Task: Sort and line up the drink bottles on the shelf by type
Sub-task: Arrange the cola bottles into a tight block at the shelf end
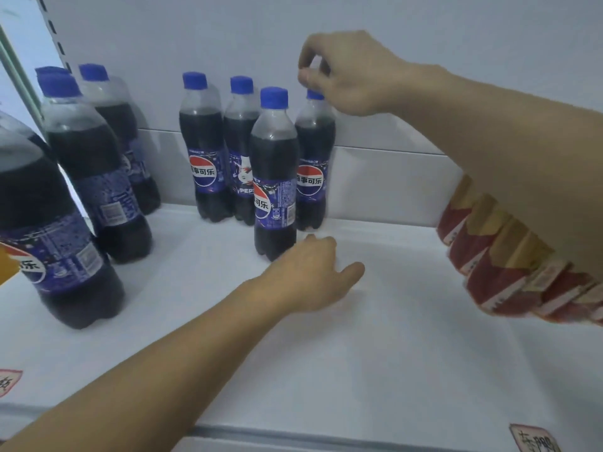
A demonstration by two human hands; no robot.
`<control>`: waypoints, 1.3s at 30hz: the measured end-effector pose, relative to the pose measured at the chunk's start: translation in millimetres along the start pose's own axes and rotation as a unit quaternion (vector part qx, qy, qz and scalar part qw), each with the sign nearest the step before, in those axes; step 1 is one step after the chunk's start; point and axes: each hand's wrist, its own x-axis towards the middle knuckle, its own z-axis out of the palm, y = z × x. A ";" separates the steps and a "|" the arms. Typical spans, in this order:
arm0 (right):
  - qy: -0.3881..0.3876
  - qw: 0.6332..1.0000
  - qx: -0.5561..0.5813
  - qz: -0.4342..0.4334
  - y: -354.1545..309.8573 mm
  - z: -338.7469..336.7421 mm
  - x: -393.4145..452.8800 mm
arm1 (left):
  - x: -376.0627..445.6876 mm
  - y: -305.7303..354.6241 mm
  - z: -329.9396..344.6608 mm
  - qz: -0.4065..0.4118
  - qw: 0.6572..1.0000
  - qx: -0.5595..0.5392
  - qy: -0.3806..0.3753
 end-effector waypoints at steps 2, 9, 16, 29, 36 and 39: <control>0.061 0.997 0.035 -0.004 -12.0 -12.0 -12.3 | -23.4 -25.3 -14.3 0.005 0.999 0.001 0.047; 0.010 0.981 0.193 0.036 -52.8 24.3 -40.2 | -7.6 -81.2 -33.9 -0.141 0.972 0.095 0.163; -0.047 0.964 0.253 0.067 -38.9 -3.7 -38.4 | 24.3 -89.1 -16.5 -0.010 0.966 -0.216 0.142; -0.109 0.973 0.196 0.060 -25.4 -13.2 -30.9 | 33.6 -52.6 1.8 0.007 0.959 -0.182 0.219; -0.188 0.978 0.058 0.067 -34.6 -32.0 -23.4 | 36.1 -52.9 6.1 0.012 0.959 -0.154 0.235; -0.151 0.987 0.023 0.046 -41.4 -35.5 -15.5 | 35.8 -48.7 7.1 0.013 0.964 -0.145 0.223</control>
